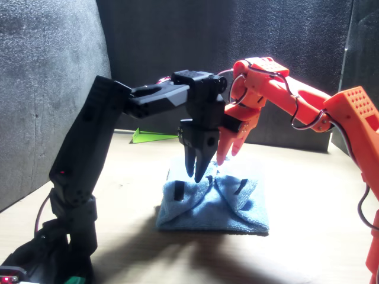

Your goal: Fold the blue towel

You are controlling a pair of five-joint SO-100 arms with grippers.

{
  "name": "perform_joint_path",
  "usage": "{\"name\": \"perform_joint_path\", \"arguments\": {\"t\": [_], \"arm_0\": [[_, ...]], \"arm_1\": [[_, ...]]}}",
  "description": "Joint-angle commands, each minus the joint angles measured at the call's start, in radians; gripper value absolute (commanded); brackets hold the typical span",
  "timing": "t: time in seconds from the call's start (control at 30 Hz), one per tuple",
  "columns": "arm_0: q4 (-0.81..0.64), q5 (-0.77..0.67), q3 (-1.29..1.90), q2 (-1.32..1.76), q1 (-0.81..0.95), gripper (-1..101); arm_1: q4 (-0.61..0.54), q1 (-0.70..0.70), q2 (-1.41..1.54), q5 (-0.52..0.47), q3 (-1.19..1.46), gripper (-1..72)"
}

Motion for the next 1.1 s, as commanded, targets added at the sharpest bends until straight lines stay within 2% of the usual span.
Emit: {"name": "perform_joint_path", "arguments": {"t": [0.0,0.03,0.07,0.1,0.27,0.43,0.87,1.07], "arm_0": [[0.041,0.015,-0.057,0.048,0.084,4],[0.041,0.012,-0.057,0.054,0.11,0],[0.041,0.009,-0.051,0.06,0.135,0],[0.041,0.009,-0.037,0.071,0.156,0],[0.006,0.009,0.069,0.109,0.256,0],[-0.072,0.032,0.245,0.173,0.318,0],[-0.239,0.046,0.577,0.255,0.265,0],[-0.262,0.035,0.632,0.302,0.25,0]], "arm_1": [[0.017,-0.057,0.094,-0.005,0.032,20.5],[0.017,-0.078,0.092,-0.008,0.054,11.9],[0.017,-0.097,0.087,-0.012,0.074,3.6],[0.017,-0.115,0.084,-0.02,0.095,0.0],[0.014,-0.169,0.08,-0.035,0.175,0.0],[0.011,-0.164,0.089,-0.049,0.252,0.0],[0.009,-0.069,0.086,-0.025,0.328,0.0],[-0.075,-0.051,0.189,-0.018,0.52,0.1]]}}
